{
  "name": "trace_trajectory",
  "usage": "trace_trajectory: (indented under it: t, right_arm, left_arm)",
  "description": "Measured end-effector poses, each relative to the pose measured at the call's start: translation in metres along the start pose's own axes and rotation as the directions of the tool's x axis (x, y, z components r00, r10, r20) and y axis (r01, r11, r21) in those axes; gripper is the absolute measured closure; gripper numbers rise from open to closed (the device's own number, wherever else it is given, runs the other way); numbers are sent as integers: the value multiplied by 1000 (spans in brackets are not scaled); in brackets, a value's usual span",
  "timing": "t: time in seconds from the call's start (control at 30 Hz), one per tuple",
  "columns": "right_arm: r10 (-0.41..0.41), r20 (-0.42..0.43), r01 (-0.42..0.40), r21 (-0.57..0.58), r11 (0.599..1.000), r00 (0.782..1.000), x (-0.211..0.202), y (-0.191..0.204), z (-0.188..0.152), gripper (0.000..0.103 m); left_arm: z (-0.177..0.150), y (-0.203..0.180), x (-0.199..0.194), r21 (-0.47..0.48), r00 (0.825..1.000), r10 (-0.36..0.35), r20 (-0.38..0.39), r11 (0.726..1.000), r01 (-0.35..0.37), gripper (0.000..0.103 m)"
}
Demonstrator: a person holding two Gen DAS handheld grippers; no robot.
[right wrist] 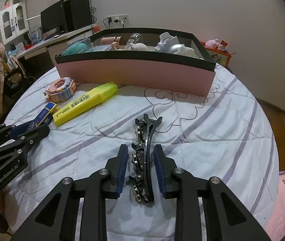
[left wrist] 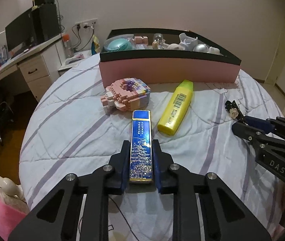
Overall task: Organize rigid objects
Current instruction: 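Grasp the black hair clip with the right tool while the left tool grasps the blue-gold case, then lift the hair clip and blue-gold case and carry them over the pink box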
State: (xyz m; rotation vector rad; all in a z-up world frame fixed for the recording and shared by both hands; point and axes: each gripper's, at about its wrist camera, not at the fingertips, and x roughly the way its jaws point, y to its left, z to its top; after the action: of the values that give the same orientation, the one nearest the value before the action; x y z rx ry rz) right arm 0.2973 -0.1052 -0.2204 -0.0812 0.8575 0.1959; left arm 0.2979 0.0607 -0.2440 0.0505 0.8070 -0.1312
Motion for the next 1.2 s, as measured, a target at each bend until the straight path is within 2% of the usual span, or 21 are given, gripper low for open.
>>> trace_trajectory:
  t: [0.13,0.3,0.63,0.73,0.93,1.0,1.03,1.1,1.2]
  right_arm:
    - [-1,6,1,-26,1000,1000,-2,3,0,85]
    - [48,63,-48,9,999,997,-18,3,-7,85]
    - [82,229,-81,-14,997,970,-77,28,0,85]
    - [84,279,-83,-17,996,957,-99,33,4,85]
    - [57,389,-49,-29,998,920,-140,39,15,84]
    - [42,435,-34,-25,999,900,-155,40,16,84]
    - [37,440,-26,-30,999,897,-159,42,17,84]
    - [30,477,-18,-29,999,878,-171,44,17,84]
    - [23,514,-5,-37,999,858,-188,46,17,84]
  left_arm:
    - [-2,1,-7,-19,1000,-13,10,1000,14,83]
    - [-2,0,-22,-17,999,-27,37,999,28,83]
    - [13,-13,-85,-5,981,-32,192,999,34,83]
    - [19,-19,-109,2,968,-43,247,999,44,83]
    - [32,-33,-144,21,944,-17,329,1000,10,83]
    - [35,-38,-154,31,935,-3,355,999,-9,83]
    - [37,-40,-157,35,931,-9,364,999,-3,83]
    - [40,-45,-167,44,922,-21,386,999,5,83]
    - [42,-50,-182,51,903,-3,430,998,-21,83]
